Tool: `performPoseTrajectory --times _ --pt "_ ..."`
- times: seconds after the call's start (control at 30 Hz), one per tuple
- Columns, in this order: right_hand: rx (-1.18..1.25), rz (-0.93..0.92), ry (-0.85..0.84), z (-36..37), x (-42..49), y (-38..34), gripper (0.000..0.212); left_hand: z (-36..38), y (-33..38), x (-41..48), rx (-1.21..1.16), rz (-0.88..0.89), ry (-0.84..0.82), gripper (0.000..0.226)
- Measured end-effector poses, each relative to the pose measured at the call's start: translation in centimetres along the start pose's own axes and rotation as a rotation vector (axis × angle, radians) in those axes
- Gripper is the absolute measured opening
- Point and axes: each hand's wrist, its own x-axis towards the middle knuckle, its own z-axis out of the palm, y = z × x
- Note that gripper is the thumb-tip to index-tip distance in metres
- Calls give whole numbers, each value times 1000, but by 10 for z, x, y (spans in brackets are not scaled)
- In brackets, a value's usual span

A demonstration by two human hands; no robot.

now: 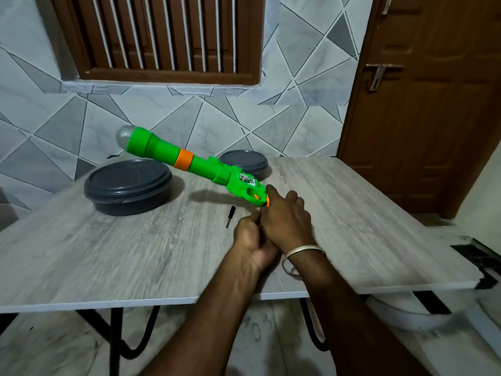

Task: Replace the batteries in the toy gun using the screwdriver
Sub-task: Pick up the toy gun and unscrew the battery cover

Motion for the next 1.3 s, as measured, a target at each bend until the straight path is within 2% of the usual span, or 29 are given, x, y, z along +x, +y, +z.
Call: performPoseTrajectory --times 0.13,0.2,0.3,0.37,0.47,0.63,0.7,0.83,1.1,1.3 --pt "205 22 -55 1 10 7 35 -6 3 5 41 45 27 38" --pt "526 57 -114 1 16 6 30 -10 7 6 103 67 66 32" --pt "1126 271 -265 -4 20 4 26 -16 13 6 168 126 113 26" --pt "1368 398 -371 -11 20 5 32 -18 19 7 180 146 120 23" --pt "1649 460 -445 -18 22 13 41 -14 24 5 240 209 127 21" --pt "1703 487 -431 -11 20 27 44 -7 23 -3 440 467 221 13" --pt "1737 496 -436 -7 19 29 43 -9 23 -3 617 570 247 9" --pt "1805 482 -403 0 16 27 40 -13 25 -4 908 667 243 2" --pt "1778 530 -325 7 12 27 37 -16 27 -8 1041 620 292 4" --pt "1746 460 -365 9 9 28 36 -12 30 -11 1051 585 238 4"
